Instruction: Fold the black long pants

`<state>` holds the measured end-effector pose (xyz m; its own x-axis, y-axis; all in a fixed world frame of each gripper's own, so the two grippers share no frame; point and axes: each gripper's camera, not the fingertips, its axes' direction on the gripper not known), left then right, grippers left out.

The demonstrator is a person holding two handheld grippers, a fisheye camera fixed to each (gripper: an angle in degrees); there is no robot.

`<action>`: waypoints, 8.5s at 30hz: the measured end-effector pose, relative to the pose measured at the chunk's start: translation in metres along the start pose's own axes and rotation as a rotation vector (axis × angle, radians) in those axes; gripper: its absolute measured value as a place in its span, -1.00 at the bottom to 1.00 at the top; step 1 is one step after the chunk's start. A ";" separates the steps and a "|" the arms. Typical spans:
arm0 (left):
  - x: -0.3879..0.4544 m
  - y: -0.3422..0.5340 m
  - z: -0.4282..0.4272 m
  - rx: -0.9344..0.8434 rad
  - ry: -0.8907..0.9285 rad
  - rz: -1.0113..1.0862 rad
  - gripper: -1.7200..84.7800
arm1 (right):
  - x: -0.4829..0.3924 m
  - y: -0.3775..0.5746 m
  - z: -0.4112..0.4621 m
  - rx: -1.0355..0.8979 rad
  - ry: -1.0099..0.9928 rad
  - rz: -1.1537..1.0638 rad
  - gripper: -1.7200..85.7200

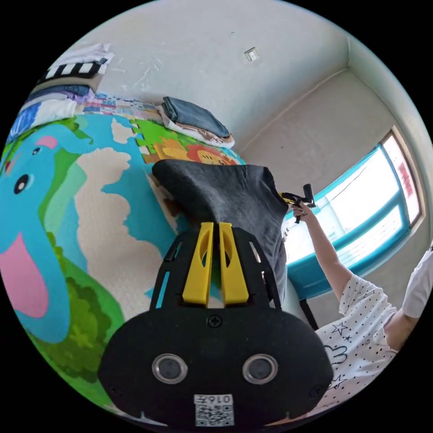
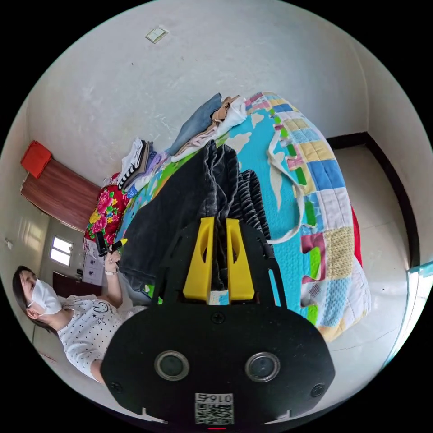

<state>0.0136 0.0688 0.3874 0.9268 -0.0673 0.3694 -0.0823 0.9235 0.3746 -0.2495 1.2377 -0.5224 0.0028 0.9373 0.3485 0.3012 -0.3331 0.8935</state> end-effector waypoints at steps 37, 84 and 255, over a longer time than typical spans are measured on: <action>0.032 0.120 -0.073 -0.035 -0.188 0.203 -0.98 | -0.372 0.013 0.164 -0.052 0.219 -0.379 -0.84; 0.172 0.057 0.246 -0.014 -0.232 0.466 -0.98 | -0.374 0.091 0.165 0.078 0.119 -0.508 -0.96; 0.207 0.046 -0.031 0.669 0.133 0.187 -0.90 | -0.607 0.132 0.154 0.144 0.468 -1.085 -0.96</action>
<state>0.2132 0.1086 0.4548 0.9085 0.1564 0.3875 -0.4127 0.4822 0.7728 -0.0644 0.6409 -0.6599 -0.6592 0.5839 -0.4739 0.0354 0.6536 0.7560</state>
